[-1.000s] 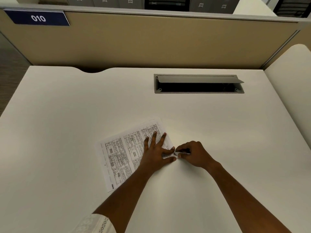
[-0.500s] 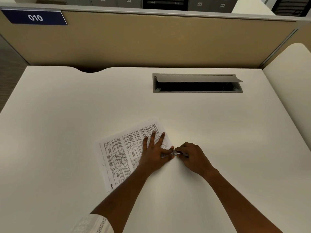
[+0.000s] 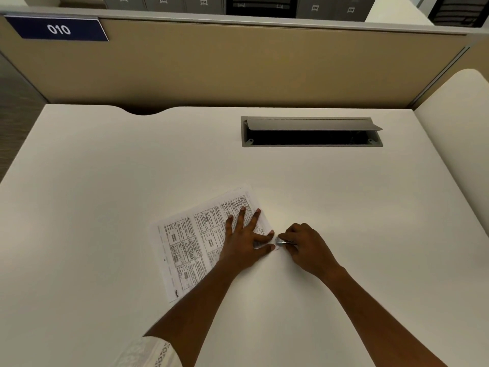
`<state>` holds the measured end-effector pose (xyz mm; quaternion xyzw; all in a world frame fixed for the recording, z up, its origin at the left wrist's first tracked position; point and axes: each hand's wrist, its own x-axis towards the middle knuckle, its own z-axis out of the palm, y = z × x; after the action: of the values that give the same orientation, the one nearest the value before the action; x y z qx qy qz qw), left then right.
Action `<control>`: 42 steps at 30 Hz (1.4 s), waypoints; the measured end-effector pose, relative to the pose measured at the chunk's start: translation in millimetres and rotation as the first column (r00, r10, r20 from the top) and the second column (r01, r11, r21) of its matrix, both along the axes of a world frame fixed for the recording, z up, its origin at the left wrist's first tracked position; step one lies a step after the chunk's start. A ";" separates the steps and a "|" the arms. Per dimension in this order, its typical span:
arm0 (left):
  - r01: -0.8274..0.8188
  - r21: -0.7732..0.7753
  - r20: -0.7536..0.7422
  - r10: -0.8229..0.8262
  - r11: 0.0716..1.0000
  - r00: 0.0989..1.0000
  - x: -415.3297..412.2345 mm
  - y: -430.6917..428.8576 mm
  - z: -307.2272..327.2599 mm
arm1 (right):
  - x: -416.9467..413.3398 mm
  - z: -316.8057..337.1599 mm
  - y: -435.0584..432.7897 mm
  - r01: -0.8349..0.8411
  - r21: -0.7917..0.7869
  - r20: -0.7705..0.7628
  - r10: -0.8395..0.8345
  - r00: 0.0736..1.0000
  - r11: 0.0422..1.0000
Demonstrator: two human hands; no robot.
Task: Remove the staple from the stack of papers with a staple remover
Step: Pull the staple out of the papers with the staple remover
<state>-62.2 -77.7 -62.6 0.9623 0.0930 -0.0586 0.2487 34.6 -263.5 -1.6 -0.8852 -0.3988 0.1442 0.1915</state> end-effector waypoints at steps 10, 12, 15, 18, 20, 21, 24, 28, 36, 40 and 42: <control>-0.019 -0.015 0.047 0.019 1.000 0.999 -0.2 -0.5 -3.6 | -0.7 3.9 -3.4 0.109 0.125 0.038 -0.115 0.993 0.986; -0.019 -0.004 0.061 0.019 1.000 0.998 -0.4 -1.0 -3.5 | -2.7 4.2 -2.6 0.077 0.106 0.019 -0.079 0.997 0.991; -0.017 0.009 0.073 0.017 1.000 0.997 -1.3 -1.6 -1.5 | -6.8 1.1 -0.3 0.043 0.029 -0.018 -0.042 0.999 0.999; -0.017 0.014 0.066 0.016 1.000 0.998 -1.7 -1.5 1.3 | -9.0 -2.2 -0.5 0.054 0.009 -0.020 -0.054 0.998 0.998; -0.012 0.021 0.061 0.010 1.000 0.998 -2.1 -1.4 2.7 | -9.7 -2.8 0.3 0.058 0.013 -0.025 -0.058 0.998 0.998; -0.008 0.024 0.061 0.006 1.000 0.998 -2.3 -1.4 3.3 | -9.8 -2.7 1.1 0.058 0.014 -0.030 -0.058 0.998 0.998; -0.001 0.016 0.059 0.000 1.000 0.998 -2.3 -1.2 4.7 | -8.2 -2.5 3.4 0.060 0.019 -0.055 -0.059 0.997 0.998; 0.000 0.016 0.038 0.000 1.000 0.999 -1.5 -1.5 4.7 | -3.8 -2.8 3.8 0.064 0.030 -0.109 -0.061 0.992 0.997; 0.007 0.015 0.019 -0.007 1.000 1.000 0.4 -0.3 2.2 | 5.8 -2.6 5.2 0.076 0.084 -0.171 -0.061 0.983 0.994; 0.013 0.016 0.005 -0.013 1.000 1.000 1.0 0.3 0.4 | 10.1 -2.5 6.9 0.132 0.107 -0.251 -0.102 0.963 0.985; 0.009 0.012 -0.002 -0.009 1.000 1.000 1.3 0.5 -0.5 | 11.8 -1.6 7.9 0.139 0.106 -0.274 -0.105 0.956 0.985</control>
<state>-61.0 -77.2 -63.1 0.9641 0.0892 -0.0603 0.2427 46.4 -255.6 -3.2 -0.8669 -0.3219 0.2251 0.3070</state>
